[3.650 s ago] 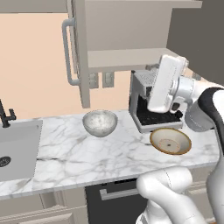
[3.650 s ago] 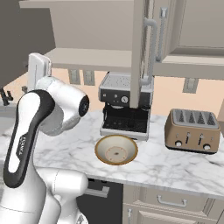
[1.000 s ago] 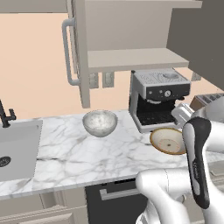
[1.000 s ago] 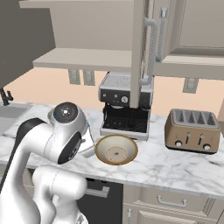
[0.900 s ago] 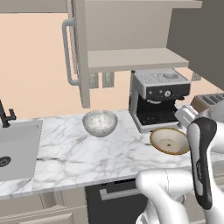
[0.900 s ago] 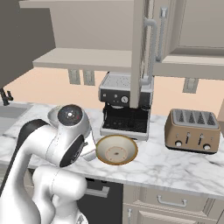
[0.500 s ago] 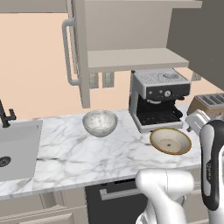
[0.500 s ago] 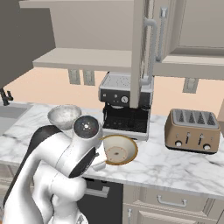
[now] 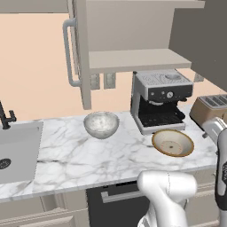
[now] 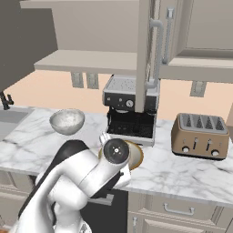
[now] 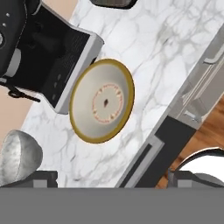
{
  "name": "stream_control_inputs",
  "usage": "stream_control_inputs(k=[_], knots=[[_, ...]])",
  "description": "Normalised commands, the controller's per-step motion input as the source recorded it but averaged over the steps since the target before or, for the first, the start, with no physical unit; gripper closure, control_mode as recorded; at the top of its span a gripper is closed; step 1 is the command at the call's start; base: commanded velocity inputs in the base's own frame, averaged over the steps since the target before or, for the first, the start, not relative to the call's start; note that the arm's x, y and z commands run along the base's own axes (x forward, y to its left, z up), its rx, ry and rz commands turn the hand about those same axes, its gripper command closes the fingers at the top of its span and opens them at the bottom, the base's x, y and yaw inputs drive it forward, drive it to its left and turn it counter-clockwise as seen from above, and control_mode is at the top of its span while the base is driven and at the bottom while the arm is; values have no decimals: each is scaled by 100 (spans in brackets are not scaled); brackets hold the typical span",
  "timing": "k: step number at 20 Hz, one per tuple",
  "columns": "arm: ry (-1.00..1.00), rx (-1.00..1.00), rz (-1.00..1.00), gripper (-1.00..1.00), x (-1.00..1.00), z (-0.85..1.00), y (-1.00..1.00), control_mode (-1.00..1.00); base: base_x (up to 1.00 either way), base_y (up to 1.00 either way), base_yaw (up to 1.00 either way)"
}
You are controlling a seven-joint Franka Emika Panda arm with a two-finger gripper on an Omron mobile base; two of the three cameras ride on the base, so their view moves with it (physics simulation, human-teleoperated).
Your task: Open the cabinet. Pick the bowls from the counter and place them in the cabinet. Then close the cabinet.
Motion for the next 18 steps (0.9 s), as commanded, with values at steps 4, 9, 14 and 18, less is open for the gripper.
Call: stream_control_inputs(k=[4, 9, 14, 18], knots=[[-4, 1, 12, -100, 1, -16, -38, -100, 0, 0, 0], [0, 6, 11, -100, 6, -26, -44, -100, 0, 0, 0], [0, 6, 8, -100, 25, -34, -29, -100, 0, 0, 0], [-5, 0, 2, -100, 30, -36, -11, -100, 0, 0, 0]])
